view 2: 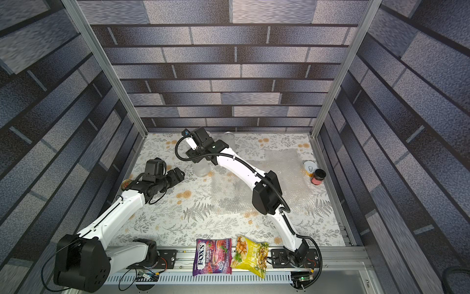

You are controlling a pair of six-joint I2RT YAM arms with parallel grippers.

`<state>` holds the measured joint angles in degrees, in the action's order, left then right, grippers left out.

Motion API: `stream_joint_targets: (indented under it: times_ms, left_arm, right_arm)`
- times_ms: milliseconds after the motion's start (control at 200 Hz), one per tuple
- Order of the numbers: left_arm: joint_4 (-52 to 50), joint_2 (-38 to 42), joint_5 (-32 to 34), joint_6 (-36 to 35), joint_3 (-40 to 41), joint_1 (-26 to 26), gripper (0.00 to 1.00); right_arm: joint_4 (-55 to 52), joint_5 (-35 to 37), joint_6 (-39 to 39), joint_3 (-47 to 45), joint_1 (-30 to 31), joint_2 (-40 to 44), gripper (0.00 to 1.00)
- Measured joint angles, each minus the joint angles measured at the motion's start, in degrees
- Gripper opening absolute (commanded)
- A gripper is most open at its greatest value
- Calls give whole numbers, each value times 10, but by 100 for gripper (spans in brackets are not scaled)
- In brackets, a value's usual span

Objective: Unwrap the vase from the bubble wrap
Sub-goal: Place the vase at the center of the board.

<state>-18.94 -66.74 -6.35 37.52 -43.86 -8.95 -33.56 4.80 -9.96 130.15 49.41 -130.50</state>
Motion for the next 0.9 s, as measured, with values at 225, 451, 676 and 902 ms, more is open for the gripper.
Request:
stream_joint_targets:
  times_ms: [225,451,676,902]
  left_arm:
    - [0,9,-8,0,7,6,86]
    - [-1,14,-10,0,10,6,86]
    - [-4,22,-10,0,11,8,86]
    - [-9,25,-10,0,12,8,86]
  right_arm:
    - [2,10,-5,-8,0,-1,28]
    - [57,19,-4,-71,0,25,28]
    - [96,31,4,-131,1,56,31]
    - [116,49,12,-186,1,89,41]
